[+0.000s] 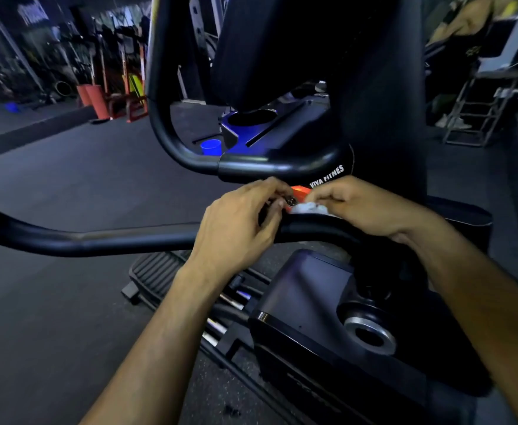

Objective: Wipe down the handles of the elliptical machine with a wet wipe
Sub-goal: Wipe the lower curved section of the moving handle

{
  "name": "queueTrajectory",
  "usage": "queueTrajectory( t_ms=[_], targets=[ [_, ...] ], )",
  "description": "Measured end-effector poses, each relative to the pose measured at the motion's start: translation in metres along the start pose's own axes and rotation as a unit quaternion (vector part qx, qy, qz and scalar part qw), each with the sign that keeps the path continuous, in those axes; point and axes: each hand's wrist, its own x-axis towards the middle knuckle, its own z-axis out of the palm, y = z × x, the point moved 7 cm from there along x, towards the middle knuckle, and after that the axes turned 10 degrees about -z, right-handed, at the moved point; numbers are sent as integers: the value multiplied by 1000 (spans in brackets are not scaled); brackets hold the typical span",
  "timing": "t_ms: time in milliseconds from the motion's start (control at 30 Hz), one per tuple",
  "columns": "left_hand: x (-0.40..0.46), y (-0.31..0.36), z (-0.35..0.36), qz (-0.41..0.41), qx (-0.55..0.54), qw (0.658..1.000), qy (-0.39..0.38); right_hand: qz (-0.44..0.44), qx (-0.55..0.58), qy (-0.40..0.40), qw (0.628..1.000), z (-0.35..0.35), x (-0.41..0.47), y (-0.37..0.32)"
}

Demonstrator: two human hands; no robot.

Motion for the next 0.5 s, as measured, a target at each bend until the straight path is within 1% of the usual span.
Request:
queueTrajectory(
  t_ms=[67, 100, 133, 233, 333, 400, 500],
  targets=[
    [-1, 1, 2, -5, 28, 1000, -2, 43, 130, 21, 990, 1, -13, 12],
    [0, 2, 5, -8, 51, 999, -8, 54, 166, 36, 984, 3, -15, 15],
    [1, 1, 8, -12, 70, 997, -15, 58, 176, 49, 981, 6, -14, 16],
    [1, 0, 11, -31, 88, 995, -37, 60, 157, 87, 982, 2, -23, 26],
    [1, -2, 12, -33, 109, 992, -45, 92, 165, 111, 976, -5, -61, 43],
    [4, -5, 15, -43, 128, 989, -51, 109, 152, 133, 973, -2, -83, 52],
    [8, 2, 26, -45, 130, 987, -78, 116, 69, 181, 974, 6, -105, 59]
  ],
)
